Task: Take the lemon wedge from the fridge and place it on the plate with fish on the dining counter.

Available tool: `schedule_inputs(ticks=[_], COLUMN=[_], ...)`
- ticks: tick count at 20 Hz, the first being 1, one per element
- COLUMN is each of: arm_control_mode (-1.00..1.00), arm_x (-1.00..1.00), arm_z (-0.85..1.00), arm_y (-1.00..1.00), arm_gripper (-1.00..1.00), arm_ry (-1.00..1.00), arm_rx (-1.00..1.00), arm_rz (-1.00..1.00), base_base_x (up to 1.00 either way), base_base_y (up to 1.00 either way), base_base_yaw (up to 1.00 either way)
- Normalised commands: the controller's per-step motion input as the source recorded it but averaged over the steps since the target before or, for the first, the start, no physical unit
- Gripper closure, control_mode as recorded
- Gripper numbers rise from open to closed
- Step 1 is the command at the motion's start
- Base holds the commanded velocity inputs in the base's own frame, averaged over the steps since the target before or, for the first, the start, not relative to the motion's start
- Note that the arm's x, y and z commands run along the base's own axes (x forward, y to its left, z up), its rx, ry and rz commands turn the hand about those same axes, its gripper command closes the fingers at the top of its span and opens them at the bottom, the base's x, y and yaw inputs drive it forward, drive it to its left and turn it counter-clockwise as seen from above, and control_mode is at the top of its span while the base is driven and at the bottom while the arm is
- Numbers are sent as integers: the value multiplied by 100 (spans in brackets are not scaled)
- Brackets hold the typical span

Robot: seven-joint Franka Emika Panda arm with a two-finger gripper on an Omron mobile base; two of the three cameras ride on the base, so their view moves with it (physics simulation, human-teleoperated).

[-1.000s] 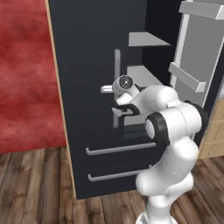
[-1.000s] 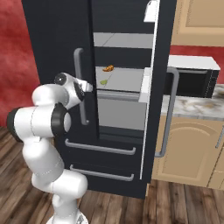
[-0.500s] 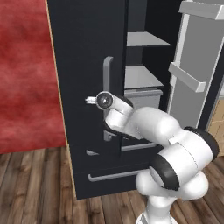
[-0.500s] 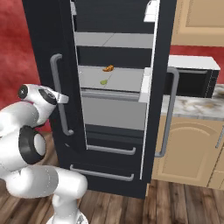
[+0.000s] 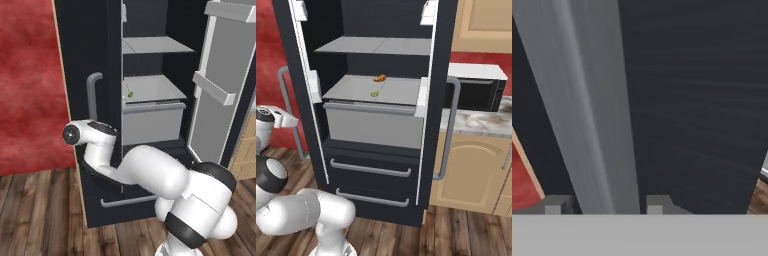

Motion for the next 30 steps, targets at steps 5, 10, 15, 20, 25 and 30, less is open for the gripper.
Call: schedule_inputs(ticks=[5,10,15,20,25,30], arm_control_mode=[-100,-100,-100,-100,-100,-100], arm_x=[-96,-100,-100,-99,-49,-15], arm_z=[17,2,3,32,26,70], arm_y=[45,-16,-42,-65,-100,-100], arm_gripper=[-100,-100,-100,-100,-100,-100], arm_ry=[17,14,-10,-30,-1,14], arm_rx=[-14,-9,-5,0,19,27], arm_rz=[-8,0,0,2,18,14], base_base_x=[0,0,0,0,0,0], base_base_y=[0,0,0,0,0,0], base_base_yaw=[0,0,0,0,0,0])
